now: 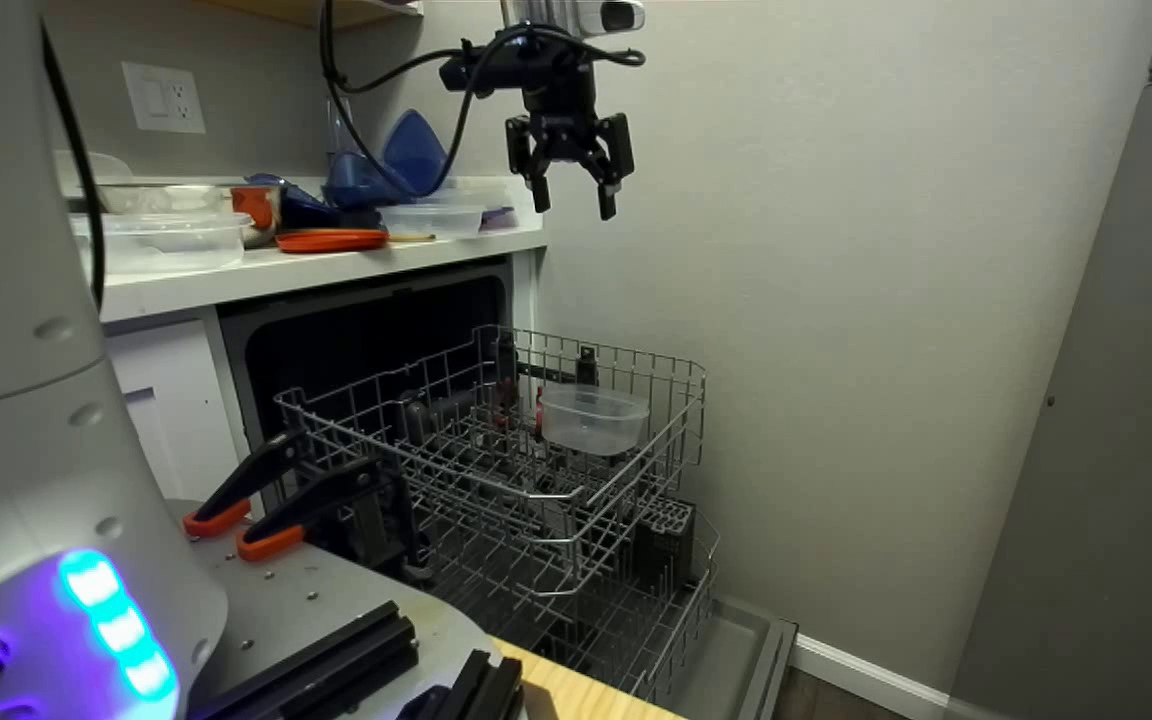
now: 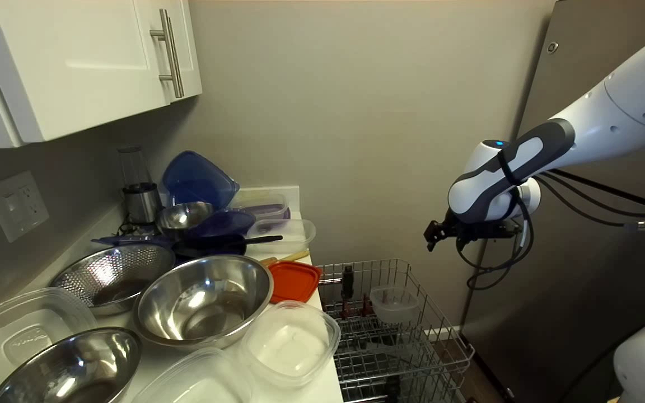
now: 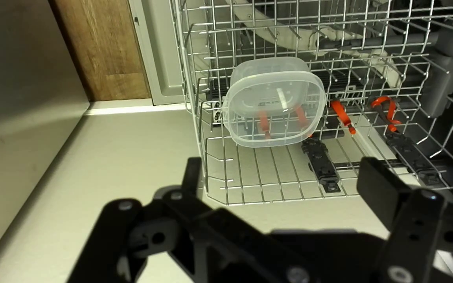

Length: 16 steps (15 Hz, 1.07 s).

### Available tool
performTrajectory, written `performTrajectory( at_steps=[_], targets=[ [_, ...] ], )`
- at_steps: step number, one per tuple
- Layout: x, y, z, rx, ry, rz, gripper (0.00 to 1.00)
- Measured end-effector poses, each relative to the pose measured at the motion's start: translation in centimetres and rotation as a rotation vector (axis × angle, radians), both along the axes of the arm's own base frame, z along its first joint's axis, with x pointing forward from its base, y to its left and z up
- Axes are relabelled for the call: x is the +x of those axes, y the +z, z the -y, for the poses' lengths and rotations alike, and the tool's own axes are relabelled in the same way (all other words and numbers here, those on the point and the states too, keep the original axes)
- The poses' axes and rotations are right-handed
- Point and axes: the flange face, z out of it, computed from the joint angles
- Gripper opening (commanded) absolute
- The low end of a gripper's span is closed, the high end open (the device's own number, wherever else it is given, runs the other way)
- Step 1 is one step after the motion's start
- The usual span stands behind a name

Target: Move the bowl in the dishwasher

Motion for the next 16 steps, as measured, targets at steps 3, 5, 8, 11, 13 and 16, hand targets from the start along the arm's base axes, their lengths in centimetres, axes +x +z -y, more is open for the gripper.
performTrajectory(
  at_steps=[3, 5, 8, 11, 13, 16],
  targets=[
    [0.0, 0.0, 0.0, 0.0, 0.0, 0.0, 1.0],
    [0.0, -0.1, 0.1, -0.002, 0.002, -0.003, 1.0],
    [0.5, -0.9, 1.2, -0.019, 0.015, -0.019, 1.0],
    [2.1, -2.4, 3.3, -0.044, 0.05, -0.042, 1.0],
    [3.3, -3.9, 4.5, -0.055, 0.079, -0.061, 1.0],
    [4.8, -6.5, 5.5, -0.048, 0.123, -0.085, 1.0]
  ],
)
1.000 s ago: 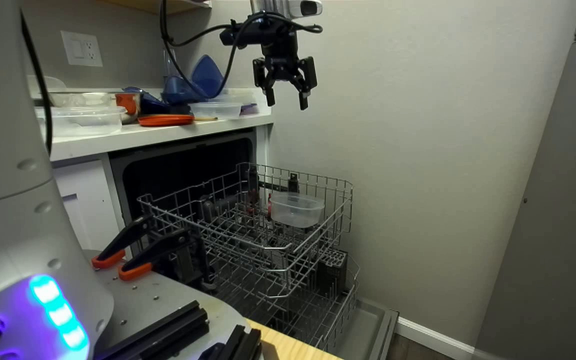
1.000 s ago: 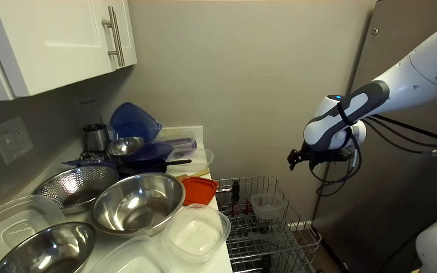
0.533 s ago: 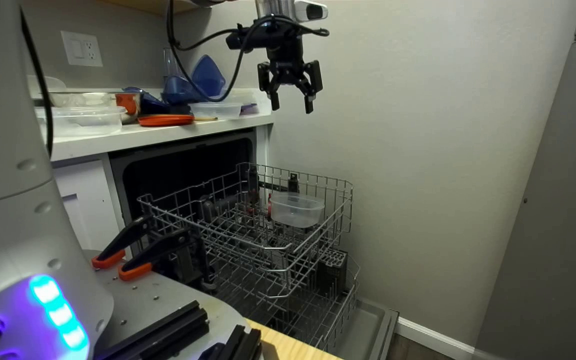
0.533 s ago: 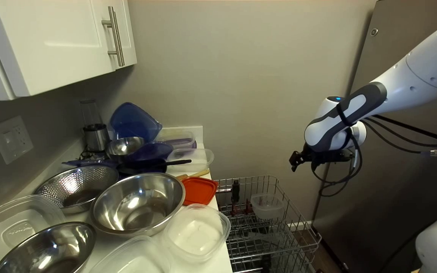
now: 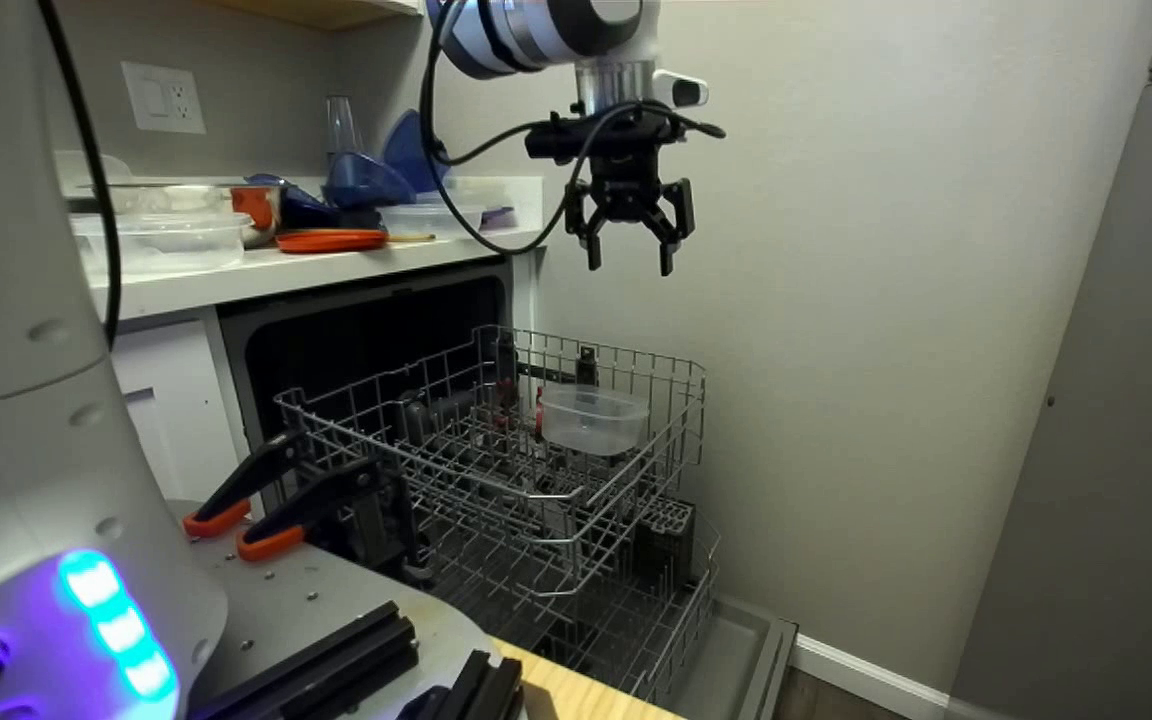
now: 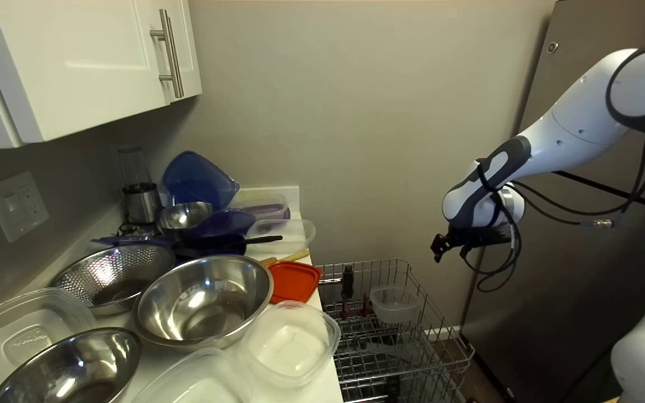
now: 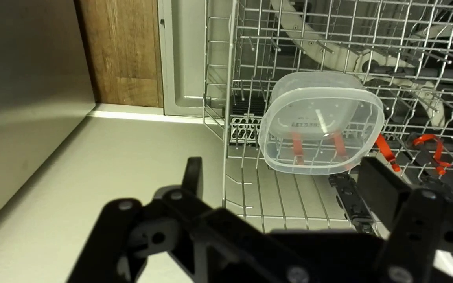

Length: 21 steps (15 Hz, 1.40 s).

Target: Move the bowl in the dishwasher

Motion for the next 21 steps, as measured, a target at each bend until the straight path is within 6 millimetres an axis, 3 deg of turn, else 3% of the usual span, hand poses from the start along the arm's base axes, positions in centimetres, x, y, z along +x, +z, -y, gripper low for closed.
performTrajectory(
  at_steps=[7, 16, 21],
  targets=[
    [1.9, -5.2, 0.4, 0.0, 0.034, -0.008, 1.0],
    [4.3, -12.2, -1.9, 0.005, 0.03, 0.058, 1.0],
    [6.7, -14.7, -1.5, 0.01, -0.049, 0.071, 1.0]
  ],
)
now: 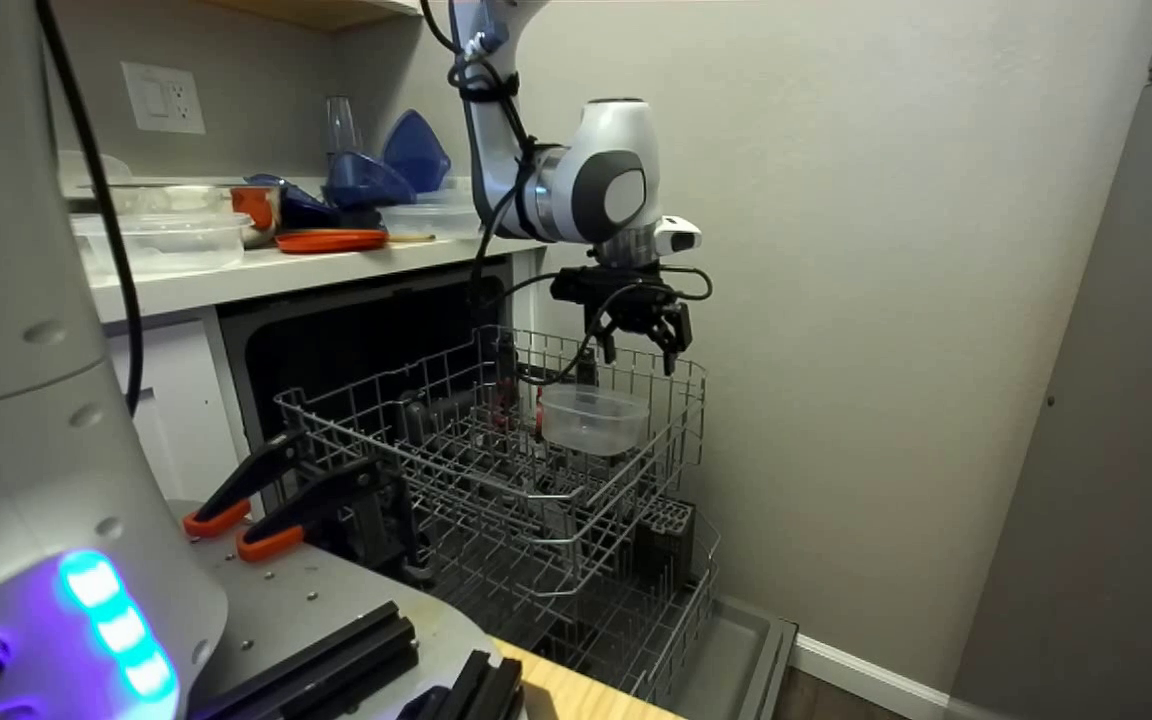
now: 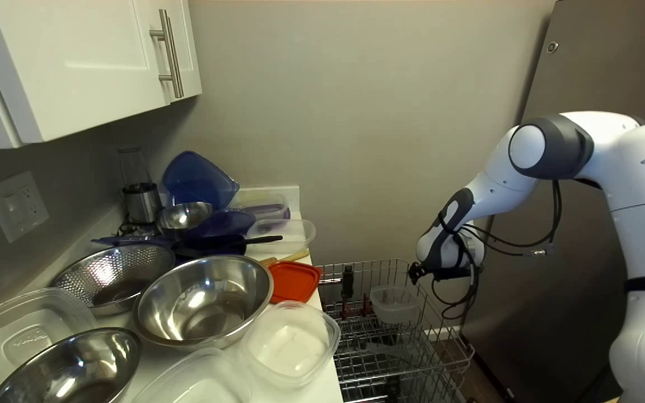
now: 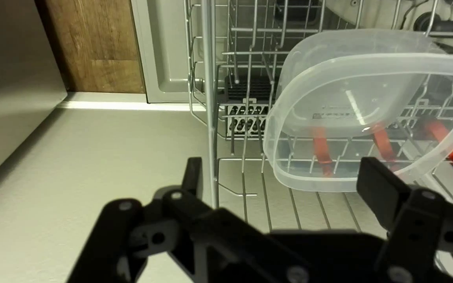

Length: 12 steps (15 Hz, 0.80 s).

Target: Move the bowl in the dishwasher

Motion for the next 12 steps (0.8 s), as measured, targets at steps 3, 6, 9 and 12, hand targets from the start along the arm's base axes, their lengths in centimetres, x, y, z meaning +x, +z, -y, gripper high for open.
performTrajectory(
  at_steps=[3, 6, 9, 12],
  targets=[
    [1.8, -1.5, 0.4, 0.005, -0.019, -0.011, 1.0],
    [3.3, -3.0, -0.1, 0.021, -0.012, -0.041, 1.0],
    [4.3, -4.0, -1.3, 0.055, 0.0, -0.072, 1.0],
    [4.8, -5.1, -1.8, 0.076, 0.003, -0.102, 1.0]
  ],
)
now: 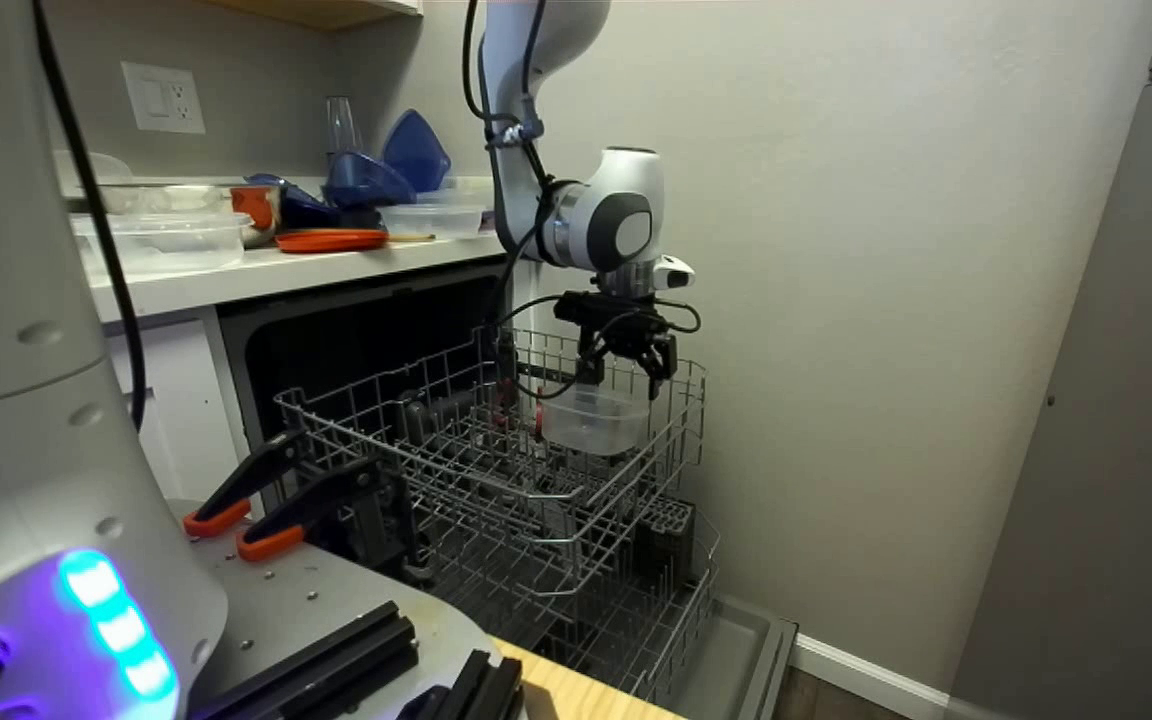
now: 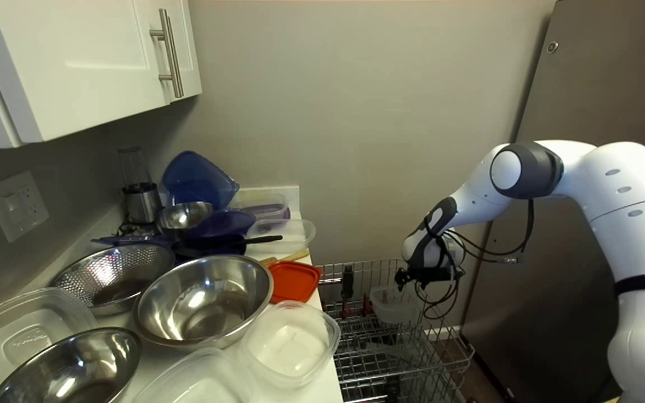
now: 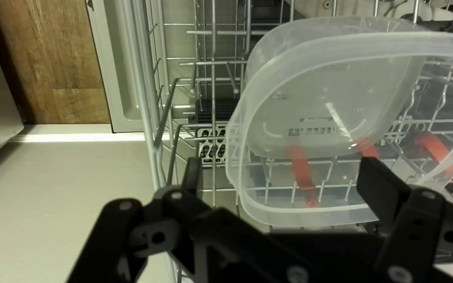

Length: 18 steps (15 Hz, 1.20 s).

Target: Move the bowl in the dishwasher

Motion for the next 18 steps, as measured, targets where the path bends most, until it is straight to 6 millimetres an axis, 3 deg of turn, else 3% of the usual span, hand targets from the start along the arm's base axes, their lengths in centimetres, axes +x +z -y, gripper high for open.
performTrajectory(
  at_steps=[4, 5, 6, 17, 18],
  targets=[
    [0.0, -1.5, 0.5, 0.003, -0.007, -0.04, 1.0],
    [-0.1, -1.8, 0.7, 0.002, -0.012, -0.051, 0.94],
    [-0.1, -2.1, 0.9, 0.002, -0.019, -0.06, 0.74],
    [0.8, -1.7, 1.3, 0.003, -0.03, -0.061, 0.01],
    [0.9, -1.7, 1.4, 0.003, -0.031, -0.06, 0.01]
  ],
)
